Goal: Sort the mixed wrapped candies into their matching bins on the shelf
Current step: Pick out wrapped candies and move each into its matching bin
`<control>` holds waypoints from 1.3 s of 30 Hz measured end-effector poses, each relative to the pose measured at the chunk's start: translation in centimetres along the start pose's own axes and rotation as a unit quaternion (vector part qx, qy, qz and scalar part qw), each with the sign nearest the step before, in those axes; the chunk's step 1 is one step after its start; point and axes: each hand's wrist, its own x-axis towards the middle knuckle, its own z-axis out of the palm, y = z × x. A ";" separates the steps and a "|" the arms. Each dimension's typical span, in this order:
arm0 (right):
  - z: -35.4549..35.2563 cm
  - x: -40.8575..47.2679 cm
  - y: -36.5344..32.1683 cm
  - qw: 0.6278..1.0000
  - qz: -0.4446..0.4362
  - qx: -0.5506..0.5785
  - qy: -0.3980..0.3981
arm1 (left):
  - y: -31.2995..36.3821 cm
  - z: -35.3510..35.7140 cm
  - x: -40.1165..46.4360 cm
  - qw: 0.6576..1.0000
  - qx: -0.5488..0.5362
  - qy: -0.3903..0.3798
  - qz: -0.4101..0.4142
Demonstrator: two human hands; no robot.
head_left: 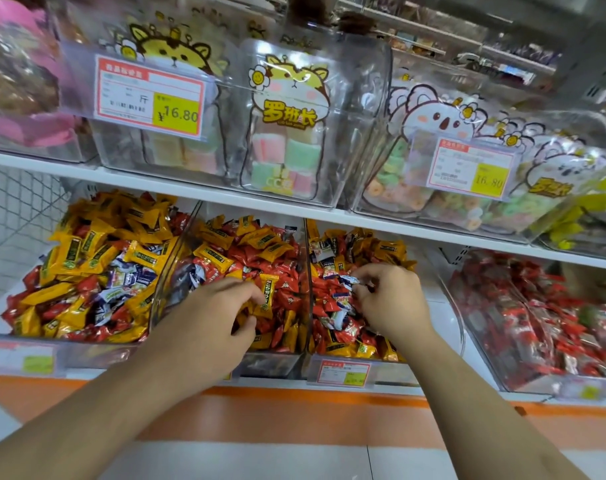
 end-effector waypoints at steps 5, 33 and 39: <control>-1.0 -0.3 -0.4 0.998 0.022 0.043 0.034 | 0.2 0.1 -0.1 1.000 0.001 0.006 0.003; -0.6 -4.3 -9.7 0.977 -0.131 0.149 -0.082 | -1.8 -1.4 0.5 0.988 -0.103 0.080 -0.085; -0.6 -1.5 -6.4 0.991 -0.044 0.121 -0.028 | -1.0 0.1 0.3 0.995 -0.076 0.049 -0.029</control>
